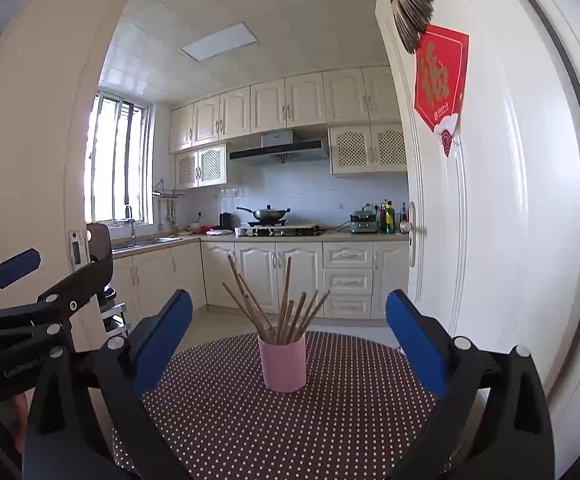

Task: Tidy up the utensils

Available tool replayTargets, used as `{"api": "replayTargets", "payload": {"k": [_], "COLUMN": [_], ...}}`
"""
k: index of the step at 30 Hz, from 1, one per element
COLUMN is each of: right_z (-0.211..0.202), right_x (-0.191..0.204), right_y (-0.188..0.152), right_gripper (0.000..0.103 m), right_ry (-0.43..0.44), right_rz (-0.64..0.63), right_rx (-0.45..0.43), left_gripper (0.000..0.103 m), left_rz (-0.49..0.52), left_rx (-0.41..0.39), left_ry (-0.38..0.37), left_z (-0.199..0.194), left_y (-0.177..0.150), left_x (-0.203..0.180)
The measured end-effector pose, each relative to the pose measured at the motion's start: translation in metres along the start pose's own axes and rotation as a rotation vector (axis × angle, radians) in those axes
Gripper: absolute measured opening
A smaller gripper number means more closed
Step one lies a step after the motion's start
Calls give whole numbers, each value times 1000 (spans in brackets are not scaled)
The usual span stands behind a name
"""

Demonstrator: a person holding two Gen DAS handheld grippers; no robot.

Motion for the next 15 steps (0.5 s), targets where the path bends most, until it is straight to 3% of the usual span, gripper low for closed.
{"api": "replayTargets", "payload": {"k": [15], "right_z": [-5], "right_x": [8], "right_y": [-4], "right_gripper": [94], "right_ry": [5], "right_rz": [-47], "right_rx": [13], "left_gripper": [95], "left_rz": [-24], "left_rx": [16], "left_ry": [7], "left_z": [-4], "left_y": [-12], "left_x": [5]}}
Point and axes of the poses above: each gripper's, at about its wrist camera, not at the fingertips, and z roughly the way its jaws point, x to its left, y to its top, the point moved 6 cm from there along z, roughly the way its jaws point, and after that the axes turned 11 degrees about -x, right-handed, at the moved point
